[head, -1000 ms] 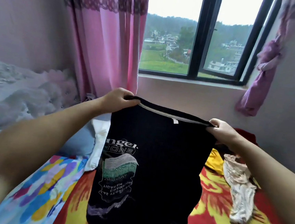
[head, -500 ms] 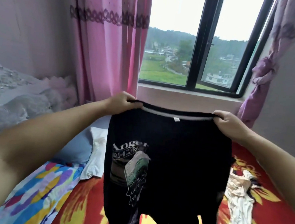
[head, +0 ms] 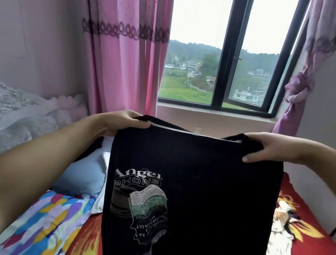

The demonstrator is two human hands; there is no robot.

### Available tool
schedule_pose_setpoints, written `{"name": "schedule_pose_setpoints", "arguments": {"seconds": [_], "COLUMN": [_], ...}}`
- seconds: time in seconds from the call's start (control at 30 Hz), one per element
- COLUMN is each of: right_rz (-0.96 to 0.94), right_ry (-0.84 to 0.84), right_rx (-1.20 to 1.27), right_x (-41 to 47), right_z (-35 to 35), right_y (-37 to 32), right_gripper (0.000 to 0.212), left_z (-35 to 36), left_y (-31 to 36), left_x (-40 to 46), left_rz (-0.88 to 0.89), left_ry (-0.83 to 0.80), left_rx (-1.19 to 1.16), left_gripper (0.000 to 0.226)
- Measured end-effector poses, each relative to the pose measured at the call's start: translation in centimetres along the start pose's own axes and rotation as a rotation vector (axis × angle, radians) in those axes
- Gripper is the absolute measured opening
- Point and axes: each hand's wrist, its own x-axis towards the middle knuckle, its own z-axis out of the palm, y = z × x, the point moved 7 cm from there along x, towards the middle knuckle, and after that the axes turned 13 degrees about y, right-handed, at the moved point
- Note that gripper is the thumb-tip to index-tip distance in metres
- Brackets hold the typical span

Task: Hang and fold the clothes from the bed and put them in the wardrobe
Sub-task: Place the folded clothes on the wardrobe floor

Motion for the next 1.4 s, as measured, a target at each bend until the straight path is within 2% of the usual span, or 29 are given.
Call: {"name": "schedule_pose_setpoints", "arguments": {"seconds": [0.07, 0.1, 0.23, 0.33, 0.4, 0.43, 0.5, 0.53, 0.6, 0.7, 0.8, 0.9, 0.97, 1.03, 1.1, 1.17, 1.23, 1.3, 1.33, 1.37, 1.4], "right_rz": [-0.039, -0.051, -0.056, -0.104, -0.081, -0.057, -0.007, 0.016, 0.083, 0.171, 0.152, -0.011, -0.082, -0.101, -0.143, -0.215, -0.192, -0.134, -0.142, -0.169, -0.194], "right_ry": [0.187, 0.271, 0.473, 0.521, 0.481, 0.470, 0.457, 0.480, 0.565, 0.679, 0.677, 0.614, 0.559, 0.433, 0.273, 0.217, 0.273, 0.316, 0.321, 0.318, 0.322], "right_rx": [-0.126, -0.096, 0.218, 0.414, 0.530, 0.448, 0.074, -0.083, -0.182, -0.095, 0.090, 0.232, 0.268, 0.249, 0.239, 0.259, 0.297, 0.298, 0.262, 0.210, 0.161], "right_x": [0.7, 0.8, 0.4, 0.0, -0.1, 0.3, 1.8, 2.7, 4.2, 5.2, 5.5, 5.4, 5.0, 4.5, 3.8, 3.1, 2.9, 3.2, 3.4, 3.5, 3.6], "right_z": [-0.4, -0.7, -1.8, -2.0, -2.0, -1.9, -1.1, -0.6, 0.2, 1.2, 3.7, 7.0, 8.0, 8.2, 8.4, 8.1, 7.3, 7.0, 6.9, 7.0, 7.1], "right_y": [0.1, 0.1, 0.4, 0.3, 0.6, 1.0, 2.0, 2.5, 2.9, 1.6, -1.4, -5.7, -7.6, -8.3, -8.3, -8.2, -7.9, -7.7, -8.0, -8.4, -8.7], "right_gripper": [0.019, 0.020, 0.017, 0.013, 0.014, 0.014, 0.018, 0.019, 0.021, 0.036, 0.041, 0.032, 0.036, 0.045, 0.044, 0.030, 0.028, 0.034, 0.037, 0.038, 0.038], "left_z": [0.2, 0.3, 0.1, -0.3, -0.3, 0.1, 1.1, 1.5, 2.7, 4.5, 8.8, 12.8, 13.5, 13.4, 13.3, 12.8, 11.4, 11.3, 11.7, 12.1, 12.4], "left_y": [0.7, 1.1, 2.7, 3.0, 2.4, 1.7, -0.6, -1.5, -1.9, -1.6, -0.4, 1.4, 2.6, 3.4, 3.9, 4.5, 6.2, 7.8, 8.0, 7.8, 7.4], "left_x": [0.2, 0.2, -0.8, -1.4, -1.7, -1.7, -1.4, -1.0, 0.0, 1.1, 1.4, 1.1, 0.7, 0.3, -0.3, -0.7, -0.9, -0.8, -0.6, -0.3, -0.1], "left_rz": [0.086, 0.135, 0.330, 0.438, 0.391, 0.312, 0.123, 0.060, -0.002, -0.085, -0.079, -0.032, -0.022, -0.028, -0.040, 0.062, 0.363, 0.632, 0.673, 0.642, 0.573], "left_ry": [0.116, 0.165, 0.336, 0.378, 0.263, 0.176, 0.057, 0.061, 0.180, 0.435, 0.414, 0.320, 0.311, 0.259, 0.159, 0.134, 0.298, 0.405, 0.356, 0.267, 0.166], "left_rx": [0.010, 0.022, 0.069, 0.006, 0.021, 0.091, 0.227, 0.226, 0.069, -0.208, -0.321, -0.297, -0.303, -0.339, -0.374, -0.214, 0.291, 0.848, 1.007, 1.073, 1.055], "left_gripper": [0.026, 0.022, 0.019, 0.018, 0.025, 0.031, 0.037, 0.036, 0.029, 0.018, 0.020, 0.026, 0.026, 0.026, 0.029, 0.023, 0.013, 0.052, 0.073, 0.085, 0.085]}}
